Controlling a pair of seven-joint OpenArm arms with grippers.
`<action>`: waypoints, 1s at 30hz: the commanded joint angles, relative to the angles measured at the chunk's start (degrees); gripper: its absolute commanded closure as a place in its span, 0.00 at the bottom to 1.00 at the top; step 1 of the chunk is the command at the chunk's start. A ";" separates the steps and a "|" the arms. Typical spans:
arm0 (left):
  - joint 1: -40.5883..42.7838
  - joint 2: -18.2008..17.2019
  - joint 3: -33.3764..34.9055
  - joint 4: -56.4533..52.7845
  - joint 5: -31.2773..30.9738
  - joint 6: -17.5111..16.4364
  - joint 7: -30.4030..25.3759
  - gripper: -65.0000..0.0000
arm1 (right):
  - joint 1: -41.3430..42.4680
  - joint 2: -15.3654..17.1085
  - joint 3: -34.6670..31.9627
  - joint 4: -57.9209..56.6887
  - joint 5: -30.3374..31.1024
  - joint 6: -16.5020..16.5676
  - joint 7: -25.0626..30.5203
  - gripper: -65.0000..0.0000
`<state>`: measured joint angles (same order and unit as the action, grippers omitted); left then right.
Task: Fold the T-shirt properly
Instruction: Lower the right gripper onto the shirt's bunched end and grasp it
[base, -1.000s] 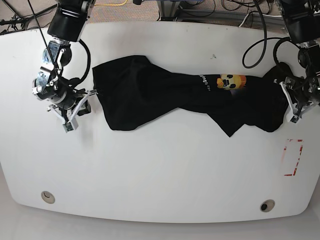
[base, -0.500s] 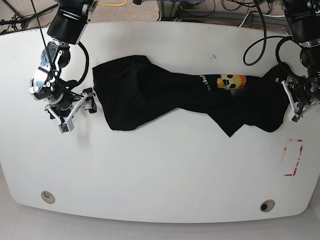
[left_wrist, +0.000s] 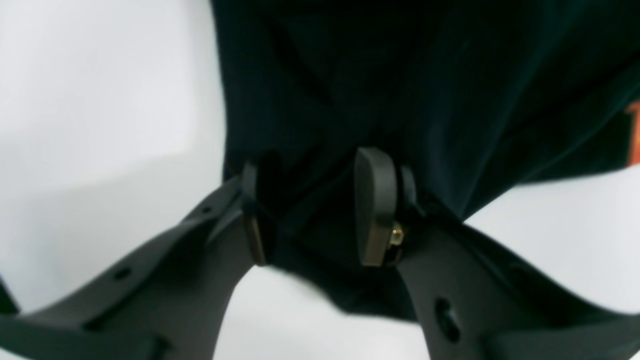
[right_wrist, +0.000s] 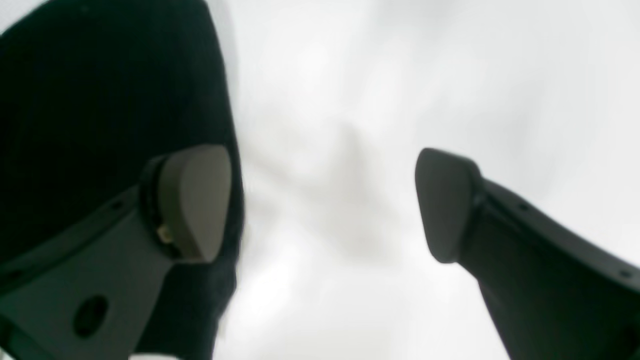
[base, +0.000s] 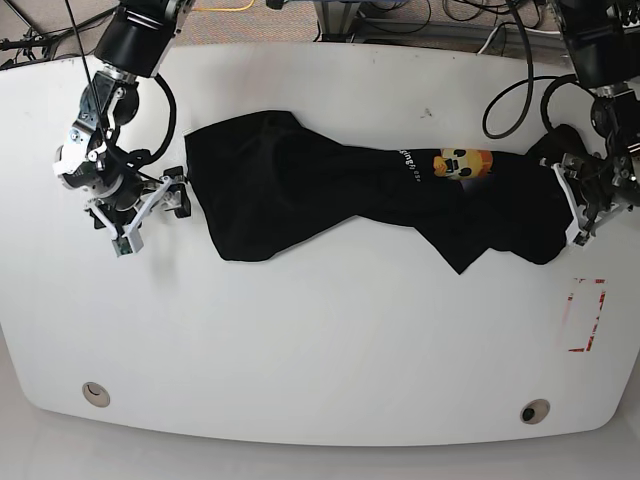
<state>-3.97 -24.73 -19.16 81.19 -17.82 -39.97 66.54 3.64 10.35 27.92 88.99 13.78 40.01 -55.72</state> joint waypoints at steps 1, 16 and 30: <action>-1.16 -0.80 -0.44 0.59 -0.43 -0.03 0.04 0.65 | 0.80 0.72 0.23 1.71 1.18 -0.01 0.88 0.13; -2.24 -2.75 -1.99 1.20 -3.39 -0.03 1.60 0.64 | -1.83 -2.53 0.16 5.32 3.72 -0.01 0.00 0.17; -2.05 -3.60 -3.16 0.66 -6.13 -0.03 0.58 0.65 | -3.95 -4.01 -0.99 6.99 6.89 -0.01 -0.69 0.23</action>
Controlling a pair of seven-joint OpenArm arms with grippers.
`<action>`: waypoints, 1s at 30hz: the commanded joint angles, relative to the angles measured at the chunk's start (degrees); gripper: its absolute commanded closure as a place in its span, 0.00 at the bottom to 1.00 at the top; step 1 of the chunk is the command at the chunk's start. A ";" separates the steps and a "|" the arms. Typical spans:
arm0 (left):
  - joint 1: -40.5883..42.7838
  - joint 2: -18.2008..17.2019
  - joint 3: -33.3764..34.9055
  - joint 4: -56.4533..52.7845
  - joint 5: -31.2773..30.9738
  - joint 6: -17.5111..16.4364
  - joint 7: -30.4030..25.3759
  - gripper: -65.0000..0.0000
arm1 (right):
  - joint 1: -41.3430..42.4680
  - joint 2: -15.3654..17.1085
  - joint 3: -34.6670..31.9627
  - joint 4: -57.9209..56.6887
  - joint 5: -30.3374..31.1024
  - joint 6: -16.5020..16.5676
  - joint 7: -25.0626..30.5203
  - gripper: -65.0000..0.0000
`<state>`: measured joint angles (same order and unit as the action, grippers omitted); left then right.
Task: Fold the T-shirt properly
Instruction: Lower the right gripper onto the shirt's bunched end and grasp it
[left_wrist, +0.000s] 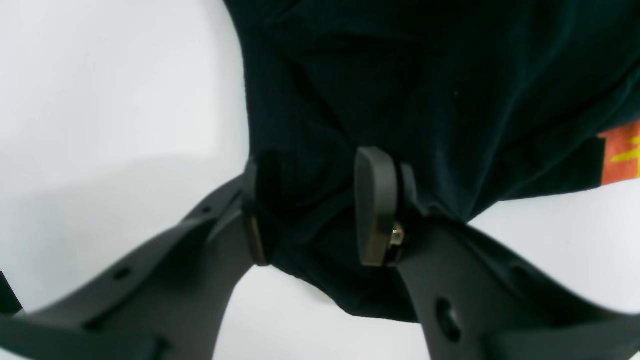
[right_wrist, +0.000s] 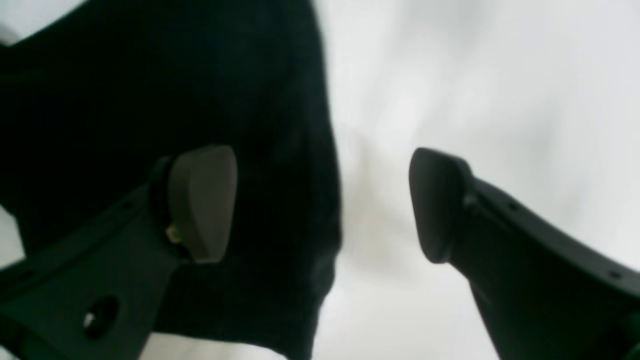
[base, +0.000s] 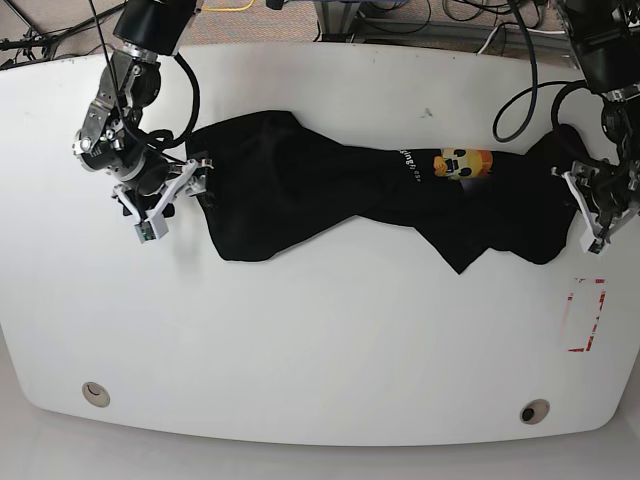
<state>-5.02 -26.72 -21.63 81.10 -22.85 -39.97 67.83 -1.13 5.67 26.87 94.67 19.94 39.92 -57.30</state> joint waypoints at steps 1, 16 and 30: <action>-0.91 -1.77 -0.87 0.92 -1.80 -0.03 -0.67 0.65 | 0.89 0.62 0.05 1.24 0.51 0.08 0.87 0.23; 1.03 -1.76 -10.62 4.44 -8.38 -0.03 0.27 0.64 | 3.27 -0.03 0.51 -9.52 -1.33 0.08 2.10 0.20; 1.34 -1.44 -13.57 4.33 -7.76 -0.03 -0.04 0.64 | 3.60 -0.12 -0.88 -17.78 -1.50 0.08 4.19 0.20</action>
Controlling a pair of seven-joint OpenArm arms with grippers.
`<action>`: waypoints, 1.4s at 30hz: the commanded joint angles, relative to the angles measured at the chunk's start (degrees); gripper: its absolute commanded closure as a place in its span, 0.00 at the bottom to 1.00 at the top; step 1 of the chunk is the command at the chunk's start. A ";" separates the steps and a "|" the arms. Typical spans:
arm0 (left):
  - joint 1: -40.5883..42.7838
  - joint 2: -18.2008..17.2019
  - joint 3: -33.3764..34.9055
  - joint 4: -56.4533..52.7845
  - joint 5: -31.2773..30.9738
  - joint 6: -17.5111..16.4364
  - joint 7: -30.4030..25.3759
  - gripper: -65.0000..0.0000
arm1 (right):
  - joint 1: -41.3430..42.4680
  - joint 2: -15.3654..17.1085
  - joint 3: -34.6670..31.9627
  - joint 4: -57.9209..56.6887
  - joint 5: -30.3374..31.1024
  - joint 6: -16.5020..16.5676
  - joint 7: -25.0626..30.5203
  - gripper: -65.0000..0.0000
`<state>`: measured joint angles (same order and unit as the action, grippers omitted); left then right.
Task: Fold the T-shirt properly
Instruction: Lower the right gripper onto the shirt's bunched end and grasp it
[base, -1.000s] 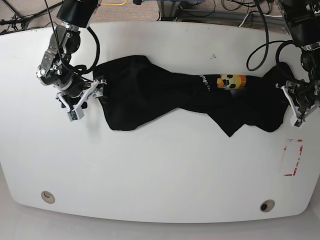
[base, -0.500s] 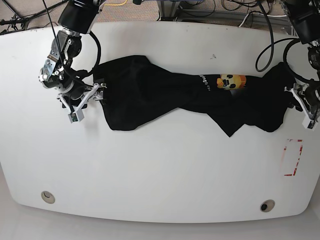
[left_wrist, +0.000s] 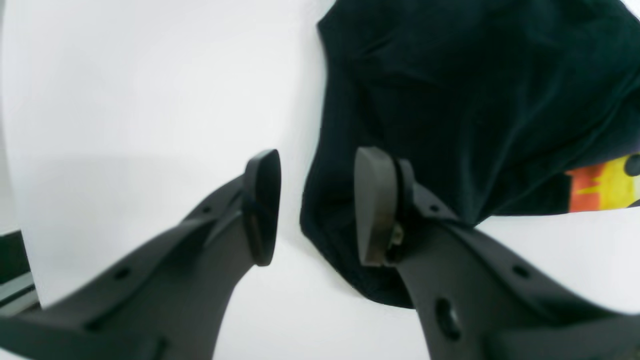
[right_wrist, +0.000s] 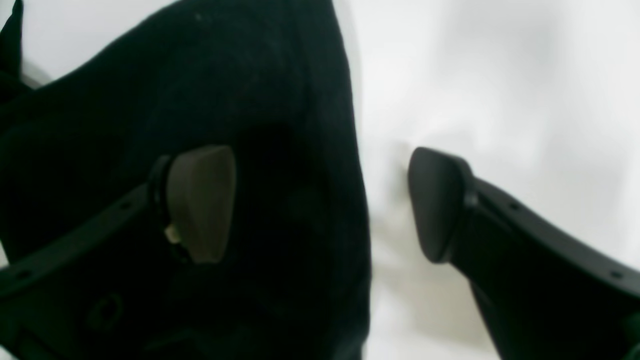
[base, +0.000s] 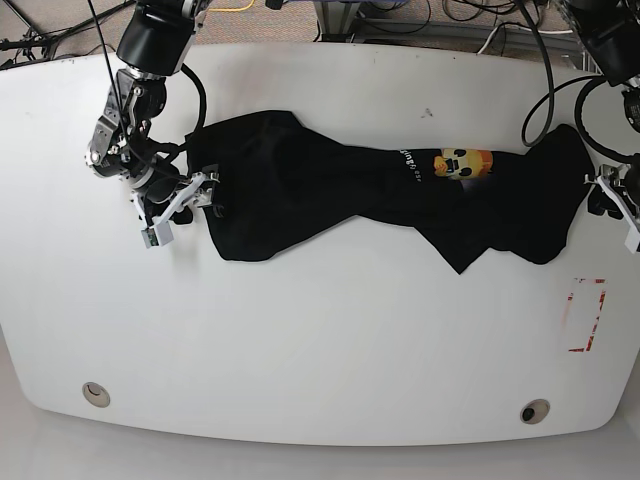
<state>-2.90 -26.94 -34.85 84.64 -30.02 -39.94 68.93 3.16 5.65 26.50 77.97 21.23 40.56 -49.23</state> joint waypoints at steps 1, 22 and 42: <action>-0.73 -1.19 -0.47 0.74 -0.71 -0.06 -1.15 0.64 | -0.78 -0.08 -0.73 -1.14 -2.76 -0.56 -3.79 0.20; -1.55 -0.65 0.67 0.42 -1.09 -0.06 -0.11 0.48 | -3.27 -1.74 -2.83 8.01 -2.33 -0.56 -10.28 0.22; -0.29 -0.70 0.15 0.52 -0.97 -0.06 0.50 0.61 | -1.32 -3.05 -6.95 6.96 -1.54 -0.56 -6.03 0.20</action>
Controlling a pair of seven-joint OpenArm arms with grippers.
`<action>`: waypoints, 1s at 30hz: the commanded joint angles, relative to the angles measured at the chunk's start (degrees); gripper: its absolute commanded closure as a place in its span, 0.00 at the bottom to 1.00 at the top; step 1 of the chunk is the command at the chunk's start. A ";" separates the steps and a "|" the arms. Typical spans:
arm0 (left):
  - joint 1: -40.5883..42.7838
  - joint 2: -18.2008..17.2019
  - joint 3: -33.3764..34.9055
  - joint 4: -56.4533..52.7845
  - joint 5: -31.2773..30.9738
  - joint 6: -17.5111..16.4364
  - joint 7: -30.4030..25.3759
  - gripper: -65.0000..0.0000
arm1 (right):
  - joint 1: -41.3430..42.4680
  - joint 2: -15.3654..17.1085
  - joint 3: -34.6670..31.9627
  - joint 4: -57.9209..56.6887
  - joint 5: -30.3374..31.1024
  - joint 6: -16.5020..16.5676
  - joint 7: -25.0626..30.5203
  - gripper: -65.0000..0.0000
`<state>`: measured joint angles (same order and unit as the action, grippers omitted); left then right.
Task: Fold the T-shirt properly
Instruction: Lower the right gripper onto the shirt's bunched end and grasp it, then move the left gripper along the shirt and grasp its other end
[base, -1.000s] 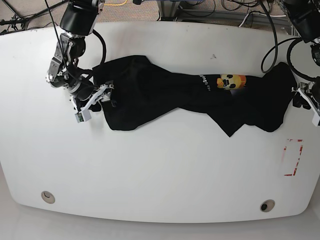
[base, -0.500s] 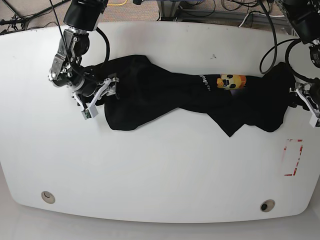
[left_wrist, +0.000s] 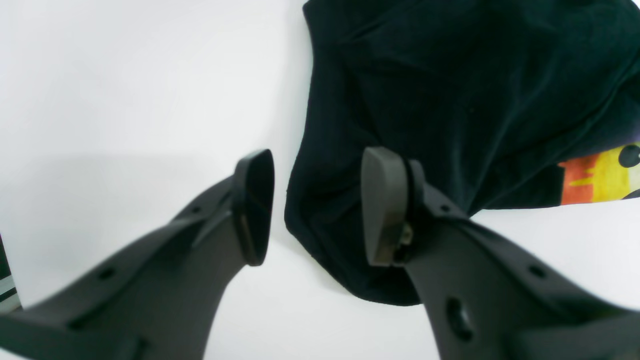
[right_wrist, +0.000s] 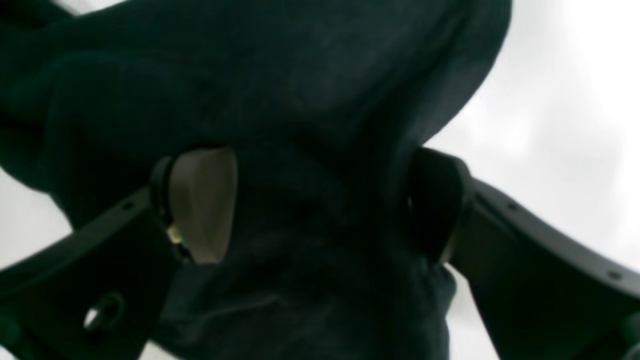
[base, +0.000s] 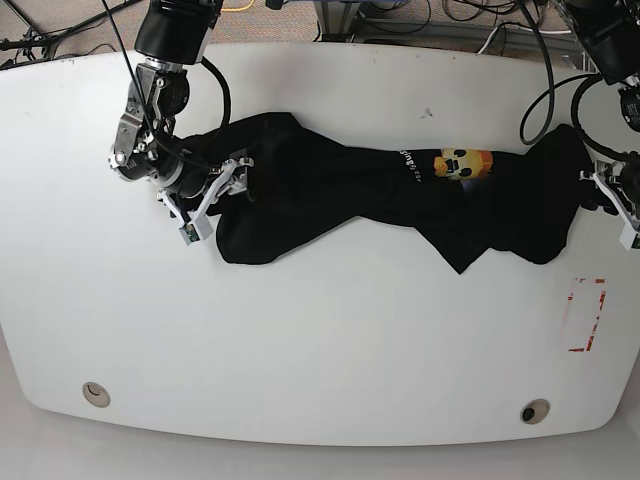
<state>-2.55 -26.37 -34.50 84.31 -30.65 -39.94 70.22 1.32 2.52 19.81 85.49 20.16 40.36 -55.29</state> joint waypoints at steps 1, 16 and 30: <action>-0.64 -1.26 -0.26 0.88 -0.36 -0.06 -0.76 0.61 | 0.68 0.11 -0.42 -1.03 -0.41 -0.36 0.75 0.20; -0.32 -1.20 -0.54 0.63 -0.56 -0.06 -1.02 0.58 | 0.99 0.04 0.18 -6.22 -0.41 -0.36 10.42 0.61; 0.22 -1.87 -0.15 -0.28 0.07 -0.06 -2.67 0.25 | 1.38 -0.12 -0.40 -1.39 -0.35 -0.36 3.41 0.85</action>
<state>-1.58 -26.83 -34.44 83.31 -30.46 -39.94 68.51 1.98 2.26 19.38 82.19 19.70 40.10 -51.53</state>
